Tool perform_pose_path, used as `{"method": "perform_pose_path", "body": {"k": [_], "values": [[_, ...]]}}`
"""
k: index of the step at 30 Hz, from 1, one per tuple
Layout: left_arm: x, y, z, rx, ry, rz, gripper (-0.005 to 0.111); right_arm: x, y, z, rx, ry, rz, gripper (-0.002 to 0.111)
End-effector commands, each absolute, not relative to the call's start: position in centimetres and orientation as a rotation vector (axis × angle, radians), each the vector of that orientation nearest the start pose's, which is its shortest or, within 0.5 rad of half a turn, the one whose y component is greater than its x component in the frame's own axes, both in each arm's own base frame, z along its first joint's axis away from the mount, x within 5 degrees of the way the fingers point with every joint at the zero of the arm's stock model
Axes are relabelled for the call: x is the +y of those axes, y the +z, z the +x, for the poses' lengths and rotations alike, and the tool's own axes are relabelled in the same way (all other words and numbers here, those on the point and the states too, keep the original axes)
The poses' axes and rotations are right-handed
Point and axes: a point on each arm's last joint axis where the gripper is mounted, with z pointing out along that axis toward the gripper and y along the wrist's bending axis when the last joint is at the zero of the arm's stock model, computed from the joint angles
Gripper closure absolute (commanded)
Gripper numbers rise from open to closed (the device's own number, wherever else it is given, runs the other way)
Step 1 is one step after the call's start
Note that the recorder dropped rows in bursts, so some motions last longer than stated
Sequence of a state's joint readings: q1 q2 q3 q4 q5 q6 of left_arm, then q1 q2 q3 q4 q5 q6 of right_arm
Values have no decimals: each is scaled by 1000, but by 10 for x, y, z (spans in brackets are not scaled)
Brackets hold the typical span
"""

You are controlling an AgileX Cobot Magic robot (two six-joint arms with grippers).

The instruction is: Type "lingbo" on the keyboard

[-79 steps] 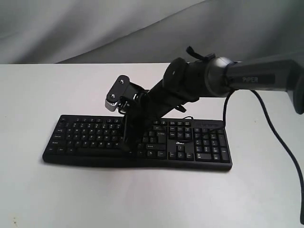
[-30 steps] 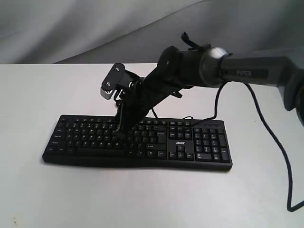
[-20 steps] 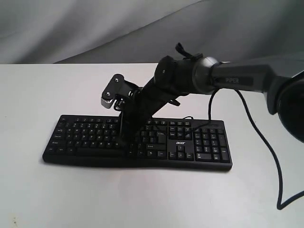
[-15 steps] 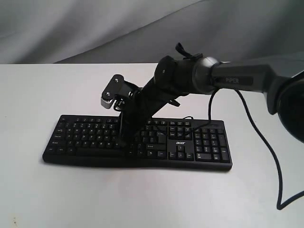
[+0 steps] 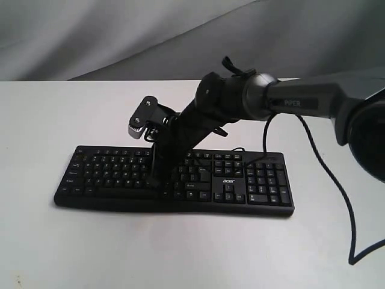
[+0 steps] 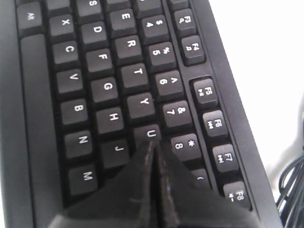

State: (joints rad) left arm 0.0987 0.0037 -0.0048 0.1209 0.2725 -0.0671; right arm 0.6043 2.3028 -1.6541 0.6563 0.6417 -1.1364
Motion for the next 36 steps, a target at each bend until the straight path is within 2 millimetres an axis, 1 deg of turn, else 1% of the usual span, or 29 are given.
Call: {"method": "perform_pose_path", "body": {"k": [1,3,7,11,13,14,16,25,29,32,36], "values": [[8,189,54,1748,132,-71,106,304,136,368,2078,525,-1612,108],[8,189,54,1748,132,-71,106,308,140,363,2067,541,-1628,108],[8,189,54,1748,132,-71,106,319,140,354,2047,555,-1654,108],[8,189,54,1748,132,-71,106,326,140,348,2032,559,-1677,108],[8,189,54,1748,132,-71,106,326,138,348,2036,560,-1679,108],[8,189,54,1748,132,-71,106,328,131,346,2043,563,-1690,108],[8,189,54,1748,132,-71,106,329,125,348,2048,546,-1679,108],[8,189,54,1748,132,-71,106,329,123,349,2047,536,-1679,108],[8,189,54,1748,132,-71,106,329,112,349,2066,537,-1690,108],[8,189,54,1748,132,-71,106,328,114,349,2061,534,-1696,108],[8,189,54,1748,132,-71,106,329,130,352,2014,499,-1659,108]]}}
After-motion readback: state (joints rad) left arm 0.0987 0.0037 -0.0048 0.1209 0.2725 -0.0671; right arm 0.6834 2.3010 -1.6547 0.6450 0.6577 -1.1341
